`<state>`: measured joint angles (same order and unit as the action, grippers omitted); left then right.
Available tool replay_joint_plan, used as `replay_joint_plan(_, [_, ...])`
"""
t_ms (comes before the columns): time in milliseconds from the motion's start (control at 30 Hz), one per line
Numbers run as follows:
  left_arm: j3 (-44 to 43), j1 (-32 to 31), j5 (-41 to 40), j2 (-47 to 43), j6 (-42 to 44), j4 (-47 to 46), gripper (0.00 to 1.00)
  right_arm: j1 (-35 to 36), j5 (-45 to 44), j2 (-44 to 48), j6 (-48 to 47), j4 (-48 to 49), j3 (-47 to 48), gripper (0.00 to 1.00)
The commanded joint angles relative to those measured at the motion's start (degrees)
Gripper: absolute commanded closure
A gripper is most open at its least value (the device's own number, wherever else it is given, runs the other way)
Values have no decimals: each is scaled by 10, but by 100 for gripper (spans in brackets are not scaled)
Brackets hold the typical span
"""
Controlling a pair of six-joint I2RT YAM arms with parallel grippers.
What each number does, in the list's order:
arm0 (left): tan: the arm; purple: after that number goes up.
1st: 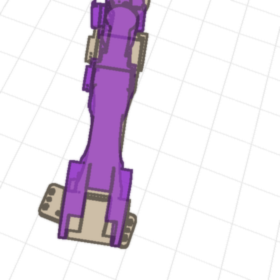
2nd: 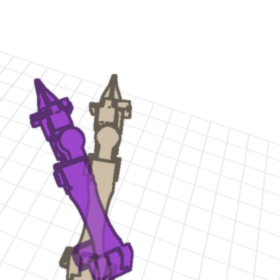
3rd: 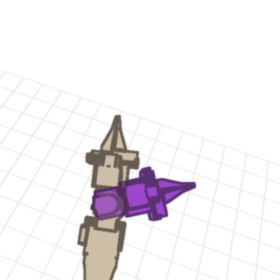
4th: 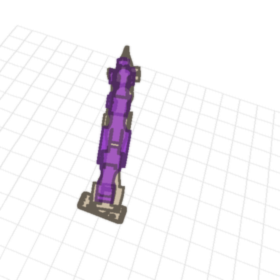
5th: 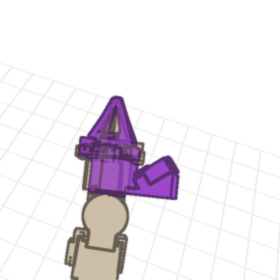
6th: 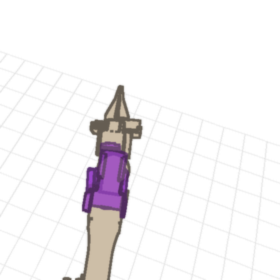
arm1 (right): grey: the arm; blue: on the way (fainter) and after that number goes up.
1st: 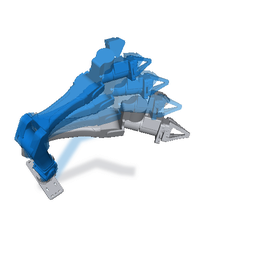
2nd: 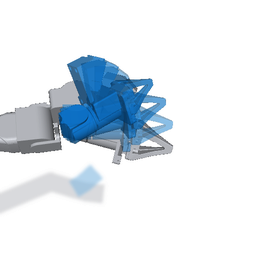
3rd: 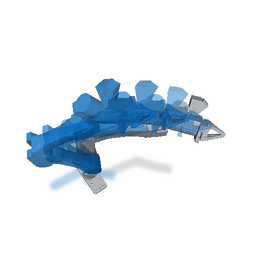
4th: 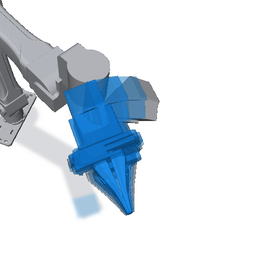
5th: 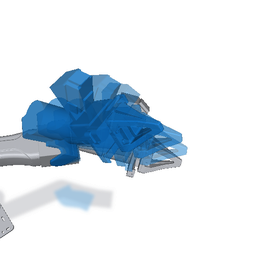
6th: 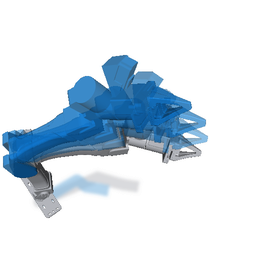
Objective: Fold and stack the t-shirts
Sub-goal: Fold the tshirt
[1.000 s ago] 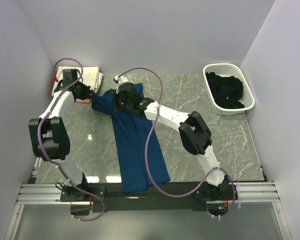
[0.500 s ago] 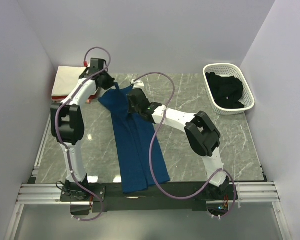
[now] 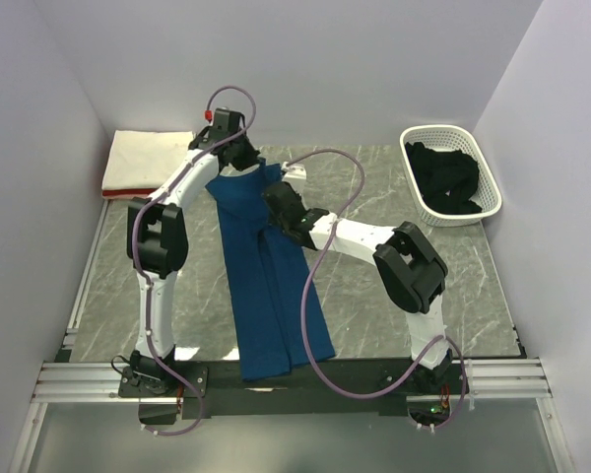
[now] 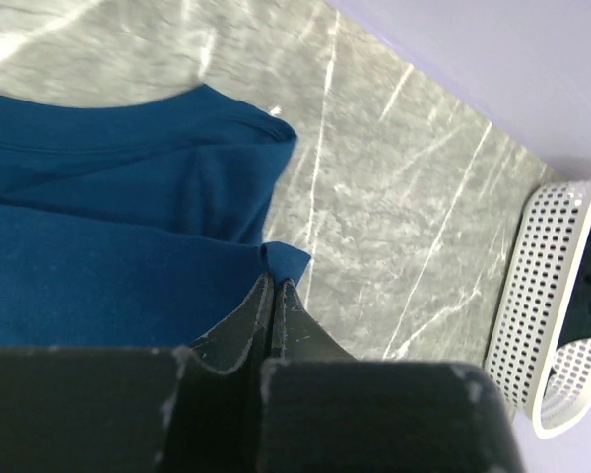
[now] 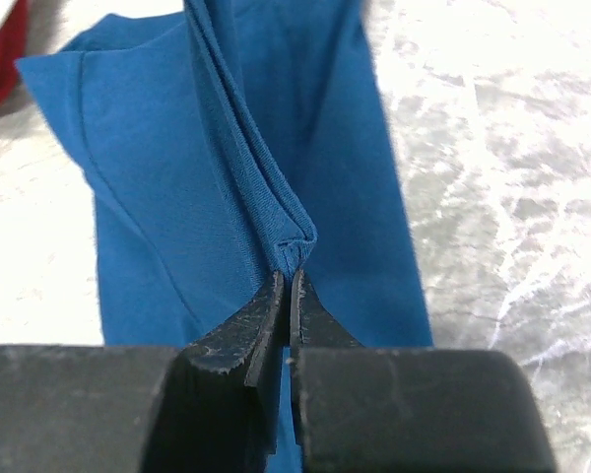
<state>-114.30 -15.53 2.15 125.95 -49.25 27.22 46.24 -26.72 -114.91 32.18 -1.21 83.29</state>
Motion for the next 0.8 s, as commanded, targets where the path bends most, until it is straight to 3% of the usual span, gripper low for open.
replay_joint_plan(0, [-39,0,-7,7,14,-71,99,1,-38,29,34,-44,-22,100])
replay_joint_plan(767, [-30,-33,102,43,37,-132,100,0,-56,5,124,-77,-47,100])
